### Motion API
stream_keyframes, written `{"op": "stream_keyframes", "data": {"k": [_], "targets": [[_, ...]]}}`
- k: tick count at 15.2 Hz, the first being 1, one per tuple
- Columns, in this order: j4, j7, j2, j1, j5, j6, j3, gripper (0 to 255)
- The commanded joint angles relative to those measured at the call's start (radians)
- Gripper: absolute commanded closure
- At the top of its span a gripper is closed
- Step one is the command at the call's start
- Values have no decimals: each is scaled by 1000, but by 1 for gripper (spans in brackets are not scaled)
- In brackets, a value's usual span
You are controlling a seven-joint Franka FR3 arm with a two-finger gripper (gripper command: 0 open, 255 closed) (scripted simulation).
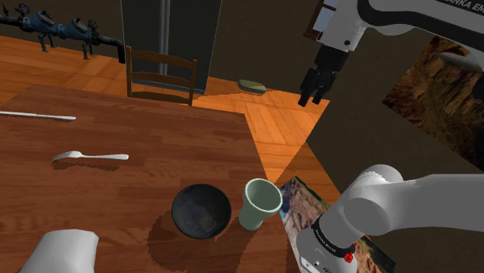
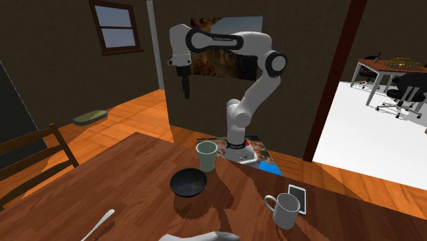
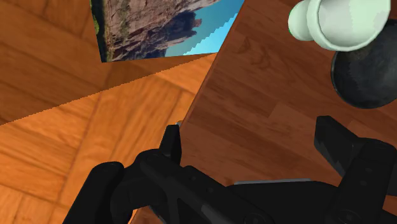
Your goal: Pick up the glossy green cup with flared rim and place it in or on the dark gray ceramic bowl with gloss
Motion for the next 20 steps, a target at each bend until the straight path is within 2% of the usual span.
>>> {"op": "stream_keyframes", "data": {"k": [1,11,20], "targets": [[0,0,0,0,0,0,0,0],[-268,242,-170,68,130,157,257,0],[-393,475,-164,156,286,334,543,0]]}}
